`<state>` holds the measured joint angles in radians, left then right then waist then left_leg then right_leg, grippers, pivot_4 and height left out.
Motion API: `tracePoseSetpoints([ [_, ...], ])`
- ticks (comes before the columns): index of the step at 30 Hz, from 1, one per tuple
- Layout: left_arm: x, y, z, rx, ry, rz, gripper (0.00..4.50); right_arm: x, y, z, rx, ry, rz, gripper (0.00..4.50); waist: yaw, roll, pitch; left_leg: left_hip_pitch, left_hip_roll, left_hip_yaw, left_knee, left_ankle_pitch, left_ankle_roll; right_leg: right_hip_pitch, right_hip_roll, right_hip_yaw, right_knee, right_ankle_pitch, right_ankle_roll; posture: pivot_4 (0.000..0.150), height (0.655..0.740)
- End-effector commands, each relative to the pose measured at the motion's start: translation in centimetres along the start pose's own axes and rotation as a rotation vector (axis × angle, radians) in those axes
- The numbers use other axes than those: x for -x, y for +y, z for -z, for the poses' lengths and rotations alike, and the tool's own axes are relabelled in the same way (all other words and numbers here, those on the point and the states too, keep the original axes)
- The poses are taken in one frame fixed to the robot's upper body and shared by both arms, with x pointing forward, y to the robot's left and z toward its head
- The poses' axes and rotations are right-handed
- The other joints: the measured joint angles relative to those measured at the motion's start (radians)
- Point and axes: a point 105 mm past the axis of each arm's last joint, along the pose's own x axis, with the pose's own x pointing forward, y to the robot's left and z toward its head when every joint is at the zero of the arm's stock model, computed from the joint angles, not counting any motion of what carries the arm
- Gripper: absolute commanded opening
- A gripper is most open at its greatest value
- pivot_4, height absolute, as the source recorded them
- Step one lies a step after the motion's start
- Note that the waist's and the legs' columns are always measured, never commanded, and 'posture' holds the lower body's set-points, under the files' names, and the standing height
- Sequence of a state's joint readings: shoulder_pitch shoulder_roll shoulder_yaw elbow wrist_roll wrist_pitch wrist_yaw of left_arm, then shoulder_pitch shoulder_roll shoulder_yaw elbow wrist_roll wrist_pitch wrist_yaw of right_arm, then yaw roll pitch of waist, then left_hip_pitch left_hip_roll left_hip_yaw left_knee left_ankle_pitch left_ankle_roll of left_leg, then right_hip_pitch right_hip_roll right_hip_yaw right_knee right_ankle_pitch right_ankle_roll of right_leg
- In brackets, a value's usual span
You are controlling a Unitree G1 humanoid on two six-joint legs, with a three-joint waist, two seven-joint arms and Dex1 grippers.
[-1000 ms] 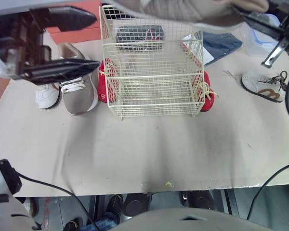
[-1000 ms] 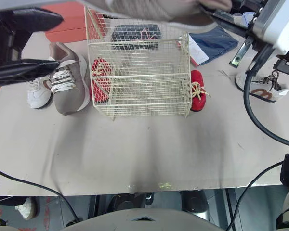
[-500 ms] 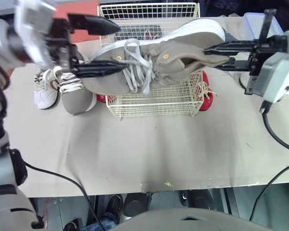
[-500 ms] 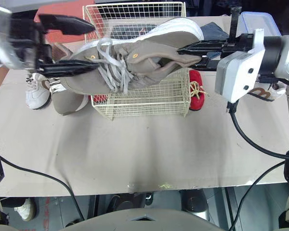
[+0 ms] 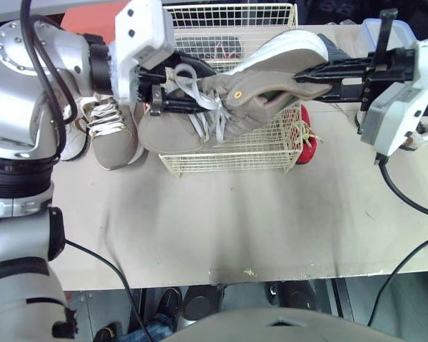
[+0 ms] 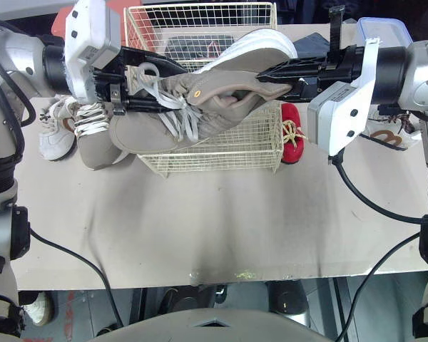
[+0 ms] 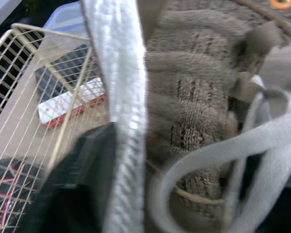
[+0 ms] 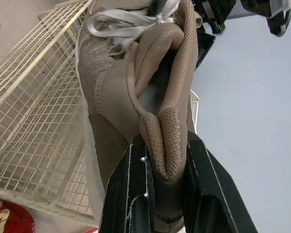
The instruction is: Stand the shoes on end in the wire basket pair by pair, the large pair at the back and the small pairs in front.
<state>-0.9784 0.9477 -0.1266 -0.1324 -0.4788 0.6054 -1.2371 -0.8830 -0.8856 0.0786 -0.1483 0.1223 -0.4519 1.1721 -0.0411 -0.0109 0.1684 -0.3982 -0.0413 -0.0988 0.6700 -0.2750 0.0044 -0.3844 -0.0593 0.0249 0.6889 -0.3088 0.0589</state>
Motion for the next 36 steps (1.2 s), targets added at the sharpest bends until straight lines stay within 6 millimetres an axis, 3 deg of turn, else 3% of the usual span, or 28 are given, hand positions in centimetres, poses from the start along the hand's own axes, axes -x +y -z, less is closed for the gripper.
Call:
tracePoseSetpoints([
  [1,0.4,-0.1,-1.0,-0.040,-0.027,0.030,1.65,1.0,-2.3,-1.1,0.082,-0.011,0.099,0.00,0.000,0.000,0.000,0.000,0.000,0.000,0.000,0.000,0.000,0.000,0.000,0.000,0.000,0.000,0.000,0.150,0.7400],
  [4,0.5,-0.4,-1.2,-0.030,-0.053,0.048,0.84,1.2,-2.5,-1.1,0.079,-0.004,0.118,0.00,-0.003,0.000,0.000,0.000,0.000,0.000,0.000,0.000,0.000,-0.001,0.000,0.000,0.000,0.000,0.000,0.150,0.7400],
  [7,0.5,-0.3,-1.4,-0.029,-0.084,0.037,0.40,1.5,-2.9,-1.0,0.074,0.006,0.145,1.27,-0.002,0.000,0.000,-0.001,0.000,0.000,0.000,0.000,0.000,-0.001,-0.001,0.001,0.000,0.000,0.000,0.150,0.7400],
  [8,0.5,-0.3,-1.6,-0.028,-0.103,0.032,0.37,1.6,-3.1,-1.0,0.066,0.009,0.156,1.89,-0.002,0.000,0.000,-0.001,0.000,0.000,-0.001,0.000,0.000,-0.001,-0.001,0.001,0.000,0.000,0.000,0.150,0.7400],
  [12,1.0,0.0,-2.5,-0.007,-0.187,-0.003,0.32,2.4,-4.1,-0.9,-0.016,0.018,0.234,3.59,-0.001,0.000,0.000,-0.001,0.000,0.000,0.000,0.000,0.000,-0.001,-0.001,0.000,0.000,0.000,0.000,0.150,0.7400],
  [14,1.4,0.5,-3.1,-0.003,-0.238,-0.046,0.31,3.3,-4.9,-0.1,-0.143,0.034,0.326,4.47,-0.001,0.000,0.000,-0.001,0.000,0.000,0.000,0.000,0.000,-0.002,-0.001,0.000,0.000,0.000,0.000,0.150,0.7400],
  [17,2.1,1.1,-3.8,0.008,-0.306,-0.106,0.30,5.4,-5.4,1.6,-0.439,0.050,0.460,4.50,0.000,0.000,0.000,-0.001,0.000,0.000,0.000,0.000,0.000,-0.001,-0.003,0.000,0.000,0.000,0.000,0.150,0.7400],
  [20,2.5,1.4,-5.0,0.008,-0.412,-0.171,0.30,6.9,-3.8,2.8,-0.863,0.014,0.533,4.50,0.006,-0.001,0.000,-0.002,0.000,0.000,0.000,0.000,0.000,-0.001,-0.004,0.000,0.000,0.000,0.000,0.150,0.7400],
  [22,2.4,1.7,-5.4,0.014,-0.450,-0.210,0.30,6.9,-2.4,2.6,-1.044,-0.010,0.513,4.50,0.009,-0.001,0.000,-0.002,0.000,-0.001,0.001,0.000,0.000,-0.001,-0.005,-0.001,0.000,0.000,0.000,0.150,0.7400],
  [25,1.7,3.5,-6.1,0.009,-0.524,-0.379,0.30,5.7,-2.3,2.3,-1.268,-0.098,0.605,4.50,0.005,-0.001,0.000,-0.002,-0.001,0.000,0.001,0.000,0.000,-0.001,-0.006,0.000,0.001,0.000,0.000,0.150,0.7400],
  [30,0.4,4.4,-6.9,-0.001,-0.626,-0.557,0.30,3.5,-3.0,1.0,-1.415,-0.214,0.670,4.50,0.000,-0.001,0.000,-0.001,-0.001,0.000,0.002,0.000,0.000,-0.002,-0.005,0.002,0.005,0.000,0.000,0.150,0.7400],
  [36,-1.1,4.0,-7.4,-0.035,-0.663,-0.609,0.30,2.0,-3.9,2.2,-1.447,-0.166,0.801,4.50,0.000,-0.001,0.000,-0.001,-0.003,0.001,0.002,0.000,0.000,-0.002,-0.005,0.002,0.005,0.000,0.000,0.150,0.7400],
])
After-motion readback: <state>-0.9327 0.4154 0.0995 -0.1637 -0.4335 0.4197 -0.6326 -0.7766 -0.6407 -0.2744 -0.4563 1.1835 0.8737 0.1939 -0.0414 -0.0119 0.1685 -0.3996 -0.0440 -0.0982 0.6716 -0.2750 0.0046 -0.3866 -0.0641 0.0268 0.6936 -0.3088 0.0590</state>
